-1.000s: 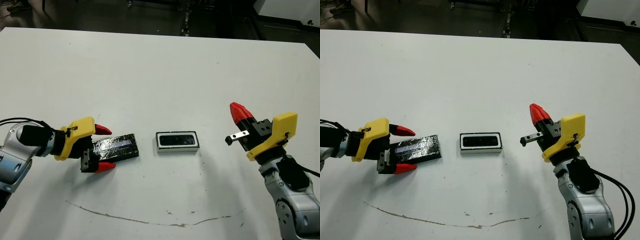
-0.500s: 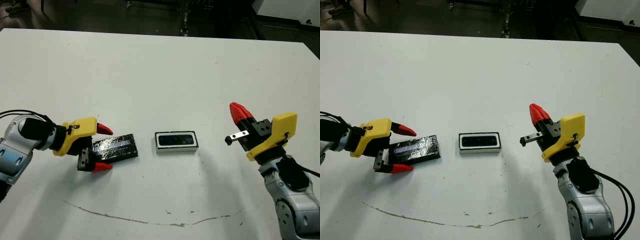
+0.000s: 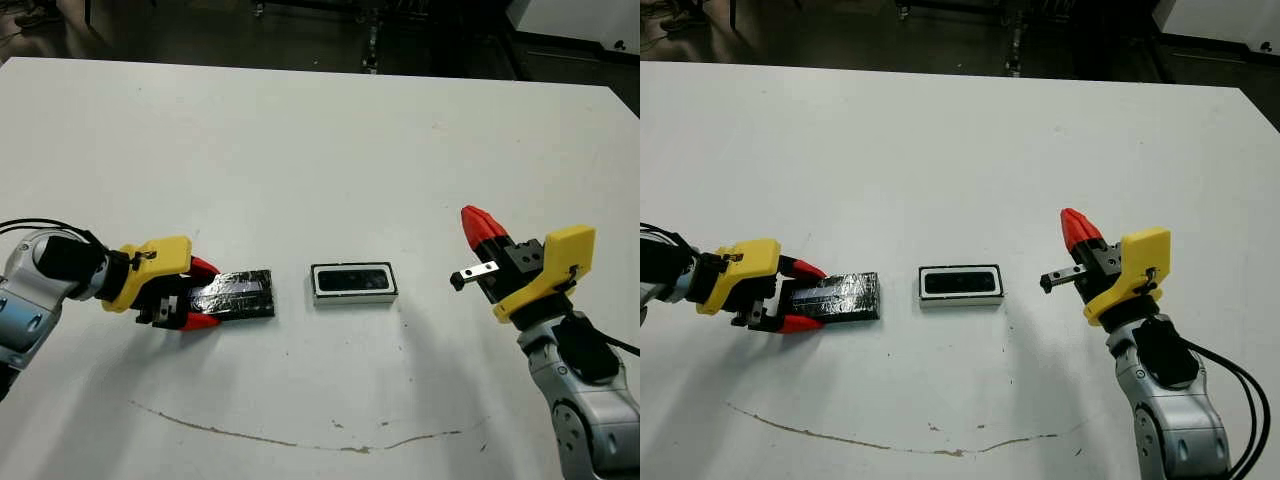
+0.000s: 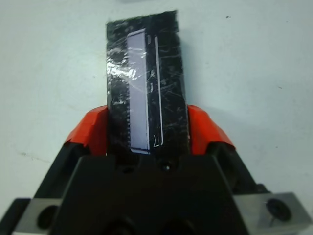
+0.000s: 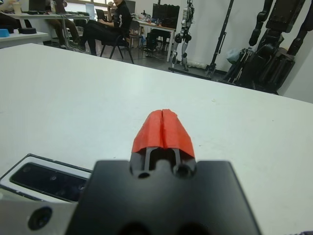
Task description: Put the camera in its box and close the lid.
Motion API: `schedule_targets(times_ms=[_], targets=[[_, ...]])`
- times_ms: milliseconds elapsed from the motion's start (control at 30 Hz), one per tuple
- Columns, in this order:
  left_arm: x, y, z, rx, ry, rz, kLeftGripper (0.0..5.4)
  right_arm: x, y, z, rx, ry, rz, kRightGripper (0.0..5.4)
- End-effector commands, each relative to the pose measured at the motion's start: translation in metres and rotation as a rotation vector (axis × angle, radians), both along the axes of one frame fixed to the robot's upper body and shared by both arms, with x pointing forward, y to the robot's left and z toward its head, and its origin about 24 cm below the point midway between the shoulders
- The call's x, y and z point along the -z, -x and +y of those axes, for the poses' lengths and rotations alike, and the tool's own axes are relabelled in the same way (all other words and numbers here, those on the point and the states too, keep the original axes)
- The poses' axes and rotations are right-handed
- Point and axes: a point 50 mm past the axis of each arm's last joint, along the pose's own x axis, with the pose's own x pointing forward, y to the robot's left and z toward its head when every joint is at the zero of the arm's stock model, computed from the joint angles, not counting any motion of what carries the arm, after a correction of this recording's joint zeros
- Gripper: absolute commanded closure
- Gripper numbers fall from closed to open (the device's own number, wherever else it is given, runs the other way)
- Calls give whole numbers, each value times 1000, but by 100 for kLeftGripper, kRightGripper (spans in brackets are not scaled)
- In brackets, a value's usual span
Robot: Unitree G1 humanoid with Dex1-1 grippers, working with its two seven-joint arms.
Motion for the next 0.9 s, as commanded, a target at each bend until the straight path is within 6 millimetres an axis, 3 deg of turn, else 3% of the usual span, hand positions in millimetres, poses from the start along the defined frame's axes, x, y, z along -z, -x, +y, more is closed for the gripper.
schedule_targets(times_ms=[33, 433, 567, 900], targets=[[11, 5, 5, -44, -26, 29, 223, 4, 0, -4, 6, 2, 14, 540], [4, 5, 1, -173, 111, -4, 223, 5, 1, -4, 15, 11, 24, 540], [-7, 3, -2, -315, 237, 39, 223, 6, 1, -4, 8, 9, 24, 540], [-30, -9, -15, -330, 362, 208, 223, 7, 0, -2, 2, 10, 24, 540]])
